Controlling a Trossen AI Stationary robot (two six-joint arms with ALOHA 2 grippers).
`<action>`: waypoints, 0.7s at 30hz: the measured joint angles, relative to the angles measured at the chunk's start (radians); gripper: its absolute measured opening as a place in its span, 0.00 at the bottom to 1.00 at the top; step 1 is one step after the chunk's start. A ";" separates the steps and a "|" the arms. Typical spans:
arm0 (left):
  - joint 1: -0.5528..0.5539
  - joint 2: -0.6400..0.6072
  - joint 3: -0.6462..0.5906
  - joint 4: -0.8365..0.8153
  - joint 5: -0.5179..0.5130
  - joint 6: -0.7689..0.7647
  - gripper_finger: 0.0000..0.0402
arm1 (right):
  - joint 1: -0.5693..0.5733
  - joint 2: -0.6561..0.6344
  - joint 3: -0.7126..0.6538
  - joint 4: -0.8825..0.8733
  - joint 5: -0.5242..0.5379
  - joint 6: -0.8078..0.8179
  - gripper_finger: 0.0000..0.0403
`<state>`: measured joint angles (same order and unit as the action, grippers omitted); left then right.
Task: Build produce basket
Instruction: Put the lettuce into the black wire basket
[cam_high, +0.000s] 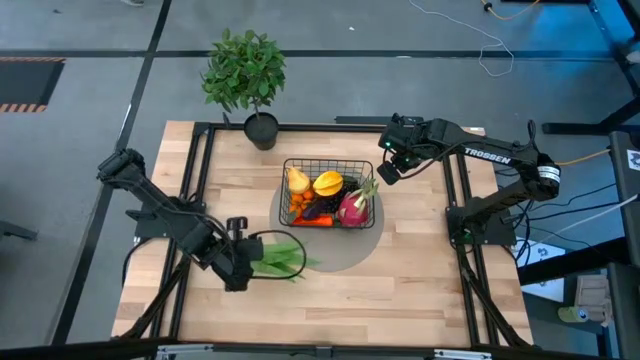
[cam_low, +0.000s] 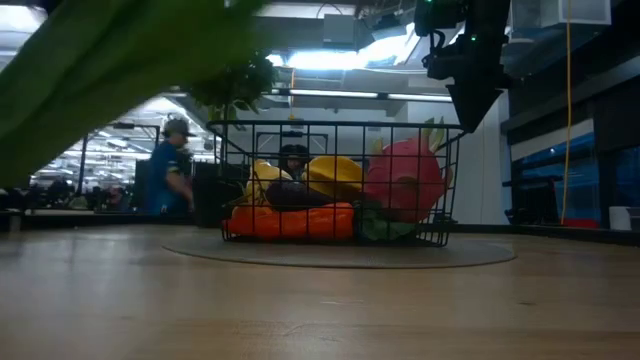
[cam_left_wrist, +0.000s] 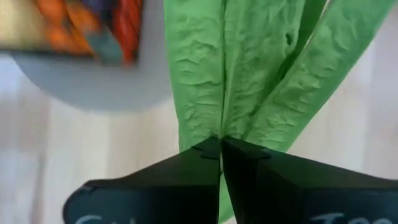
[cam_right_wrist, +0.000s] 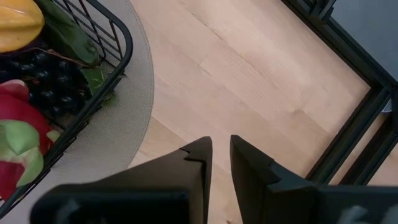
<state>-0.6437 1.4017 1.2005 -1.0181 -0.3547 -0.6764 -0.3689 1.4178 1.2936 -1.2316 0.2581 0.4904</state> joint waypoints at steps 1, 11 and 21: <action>0.000 0.000 0.035 -0.005 -0.018 0.020 0.00 | 0.000 0.000 0.000 0.000 0.000 0.000 0.13; 0.075 -0.003 0.372 0.000 -0.294 0.327 0.00 | 0.000 0.000 0.000 -0.020 0.154 0.033 0.13; 0.406 0.015 0.445 0.172 -0.137 0.629 0.00 | -0.001 -0.094 0.000 -0.129 0.413 0.183 0.13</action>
<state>-0.2382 1.4168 1.6459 -0.8463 -0.4915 -0.0477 -0.3701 1.3236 1.2938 -1.3608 0.6706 0.6732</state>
